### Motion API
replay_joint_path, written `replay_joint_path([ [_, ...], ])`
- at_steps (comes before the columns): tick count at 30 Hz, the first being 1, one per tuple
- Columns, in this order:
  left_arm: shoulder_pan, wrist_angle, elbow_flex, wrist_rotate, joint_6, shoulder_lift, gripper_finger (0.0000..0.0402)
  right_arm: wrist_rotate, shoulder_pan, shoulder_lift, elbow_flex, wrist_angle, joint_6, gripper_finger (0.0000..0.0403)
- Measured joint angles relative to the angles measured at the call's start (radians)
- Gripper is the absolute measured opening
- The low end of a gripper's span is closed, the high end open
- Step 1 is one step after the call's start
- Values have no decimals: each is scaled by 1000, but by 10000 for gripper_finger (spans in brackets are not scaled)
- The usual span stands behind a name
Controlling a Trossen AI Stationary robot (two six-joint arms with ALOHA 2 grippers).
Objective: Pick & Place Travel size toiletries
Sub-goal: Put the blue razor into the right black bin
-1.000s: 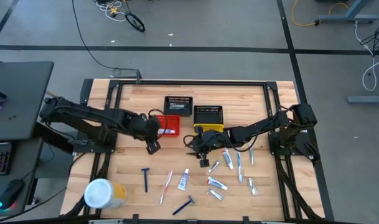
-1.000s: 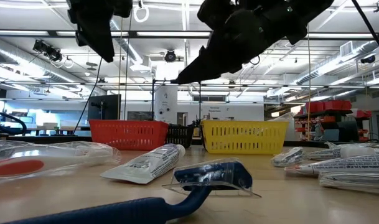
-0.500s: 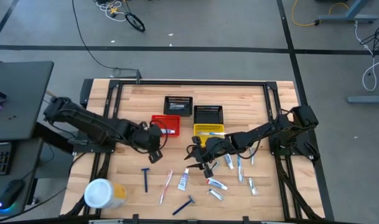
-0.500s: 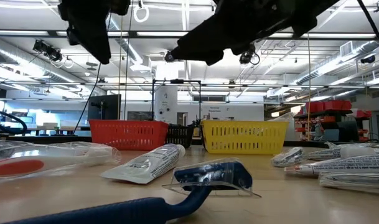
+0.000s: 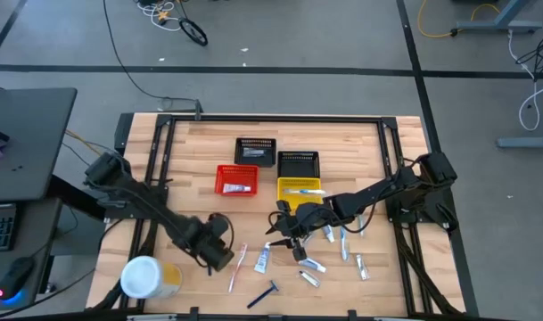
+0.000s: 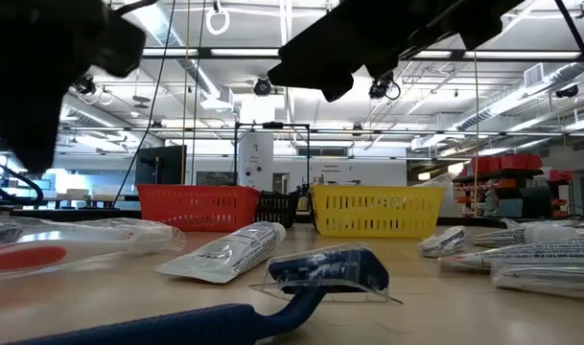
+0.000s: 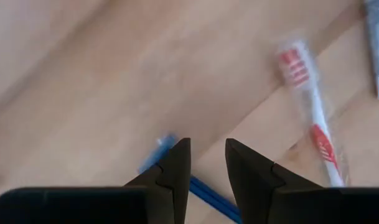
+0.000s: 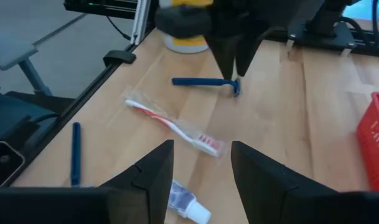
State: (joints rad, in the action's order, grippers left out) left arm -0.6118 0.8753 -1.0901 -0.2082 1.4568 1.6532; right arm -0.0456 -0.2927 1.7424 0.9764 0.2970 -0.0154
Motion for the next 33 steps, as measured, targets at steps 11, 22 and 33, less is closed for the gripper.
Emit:
replay_joint_path([
  [11,-94,1,0,-22,348,37,107,0,-2,0,0,0,-94,170],
  [22,-122,-1,0,26,551,50,107,1,0,0,0,8,-195,170],
  [33,-141,-69,40,31,679,99,107,0,19,0,0,43,-233,170],
])
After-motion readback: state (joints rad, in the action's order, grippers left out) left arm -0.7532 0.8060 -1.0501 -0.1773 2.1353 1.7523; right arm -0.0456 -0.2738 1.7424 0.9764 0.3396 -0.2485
